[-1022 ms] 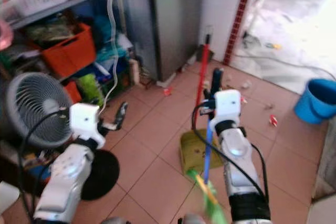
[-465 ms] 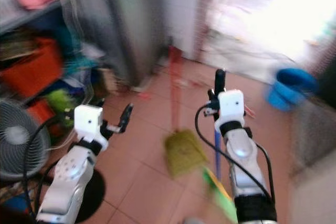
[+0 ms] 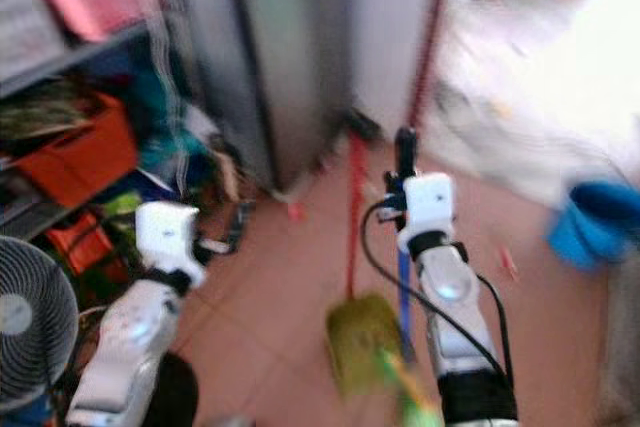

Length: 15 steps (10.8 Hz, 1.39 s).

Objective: Sweep floor

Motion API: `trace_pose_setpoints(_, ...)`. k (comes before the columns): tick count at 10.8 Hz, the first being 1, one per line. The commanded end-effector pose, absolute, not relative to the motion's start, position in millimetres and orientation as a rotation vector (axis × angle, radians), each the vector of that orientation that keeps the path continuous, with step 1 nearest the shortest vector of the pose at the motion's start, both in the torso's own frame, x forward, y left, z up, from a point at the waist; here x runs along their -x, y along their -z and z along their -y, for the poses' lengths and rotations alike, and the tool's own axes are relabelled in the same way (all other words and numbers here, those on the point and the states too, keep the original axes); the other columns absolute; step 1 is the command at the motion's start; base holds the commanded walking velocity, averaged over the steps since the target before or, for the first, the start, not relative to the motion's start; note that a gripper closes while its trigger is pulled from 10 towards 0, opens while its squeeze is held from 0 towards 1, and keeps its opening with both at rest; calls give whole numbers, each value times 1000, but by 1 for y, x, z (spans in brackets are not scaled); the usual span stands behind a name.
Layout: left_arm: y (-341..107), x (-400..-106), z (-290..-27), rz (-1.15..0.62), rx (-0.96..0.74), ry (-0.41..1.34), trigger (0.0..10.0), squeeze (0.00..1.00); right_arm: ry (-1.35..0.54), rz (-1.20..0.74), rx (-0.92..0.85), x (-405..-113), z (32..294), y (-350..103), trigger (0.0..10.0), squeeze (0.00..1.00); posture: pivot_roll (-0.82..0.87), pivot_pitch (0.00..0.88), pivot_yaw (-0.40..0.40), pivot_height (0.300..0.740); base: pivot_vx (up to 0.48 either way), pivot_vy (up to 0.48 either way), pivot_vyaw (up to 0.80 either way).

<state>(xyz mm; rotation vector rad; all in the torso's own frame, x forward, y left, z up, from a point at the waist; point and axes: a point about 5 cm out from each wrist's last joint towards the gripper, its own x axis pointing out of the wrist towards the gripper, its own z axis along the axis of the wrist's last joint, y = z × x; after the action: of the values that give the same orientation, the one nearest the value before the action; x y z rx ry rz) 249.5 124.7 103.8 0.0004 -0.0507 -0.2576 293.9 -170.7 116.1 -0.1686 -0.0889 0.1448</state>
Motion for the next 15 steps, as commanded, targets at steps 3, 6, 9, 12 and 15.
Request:
trace_pose_setpoints(3,-101,-250,-127,32,-19,240,10000,0,-157,122,161,-294,166,-121,10000,0,-46,0,45,740,0,0,0)
trace_pose_setpoints(6,-99,-250,-126,15,-19,230,10000,0,-167,115,161,-294,164,-119,10000,0,-41,0,43,740,0,0,0)
trace_pose_setpoints(9,-97,-249,-125,1,-20,231,10000,0,-191,113,185,-296,166,-119,10000,0,-42,0,40,740,0,0,0)
trace_pose_setpoints(12,-96,-248,-125,-9,-21,226,10000,0,-181,159,274,-304,170,-126,10000,0,-39,0,39,740,0,0,0)
trace_pose_setpoints(15,-96,-245,-127,-17,-28,219,10000,0,-180,183,317,-313,166,-126,10000,0,-18,0,39,740,0,0,0)
